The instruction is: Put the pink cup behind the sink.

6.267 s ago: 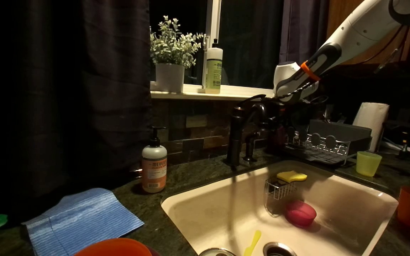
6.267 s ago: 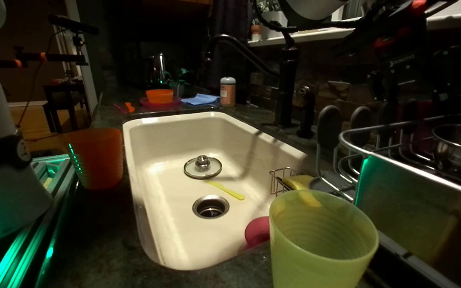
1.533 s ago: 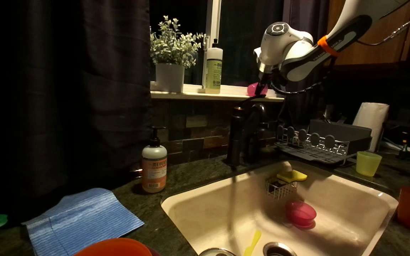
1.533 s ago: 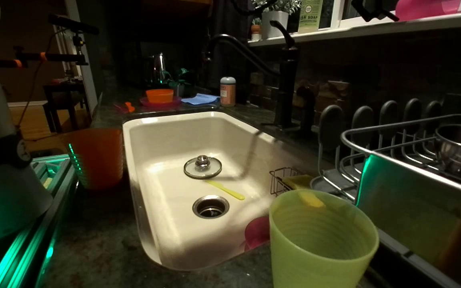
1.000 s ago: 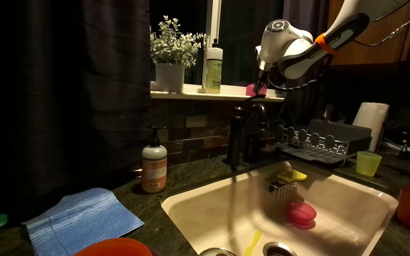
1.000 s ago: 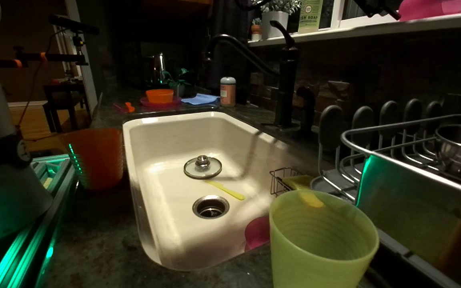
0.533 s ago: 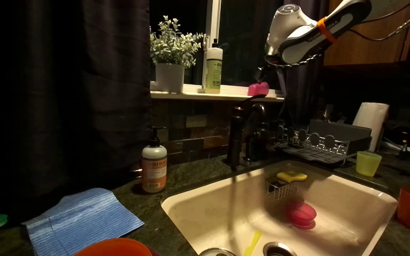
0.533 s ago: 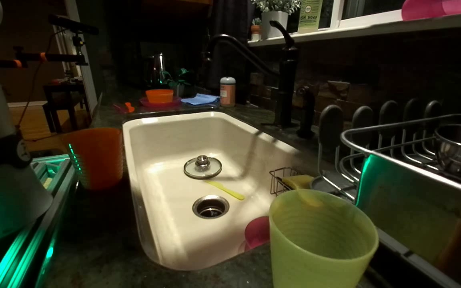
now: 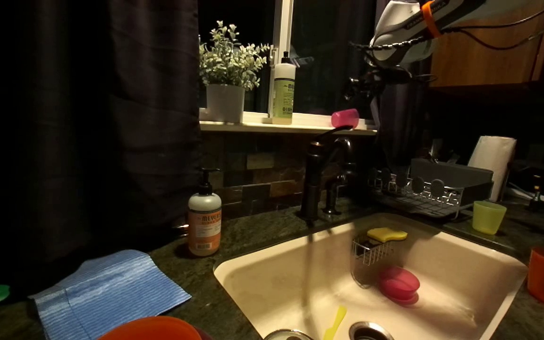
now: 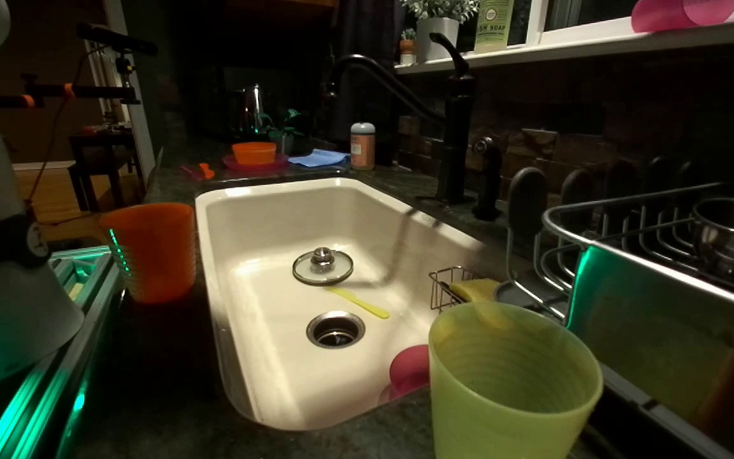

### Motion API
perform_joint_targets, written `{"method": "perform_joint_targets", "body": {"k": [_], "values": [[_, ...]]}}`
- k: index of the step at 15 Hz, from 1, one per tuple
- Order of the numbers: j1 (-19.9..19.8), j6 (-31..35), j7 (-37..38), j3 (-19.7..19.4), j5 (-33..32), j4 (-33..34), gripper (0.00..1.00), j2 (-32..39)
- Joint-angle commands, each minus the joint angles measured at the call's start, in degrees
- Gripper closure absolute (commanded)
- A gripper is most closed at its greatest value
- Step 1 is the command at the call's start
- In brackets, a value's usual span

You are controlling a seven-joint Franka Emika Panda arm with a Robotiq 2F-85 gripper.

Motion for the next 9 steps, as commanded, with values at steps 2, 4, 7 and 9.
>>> {"method": "perform_joint_targets", "body": {"k": [2,4,7,9], "values": [[-2.45,-2.86,-4.06,1.57,17.86,2.14,0.00,0.66],[-3.30,-5.13,-4.79,1.89,24.61,3.06,0.00,1.08],[-4.01,-9.62,-3.45,1.39,30.45,5.18,0.00,2.13],[-4.37,-10.79,-3.38,1.13,32.31,6.18,0.00,2.84]]}}
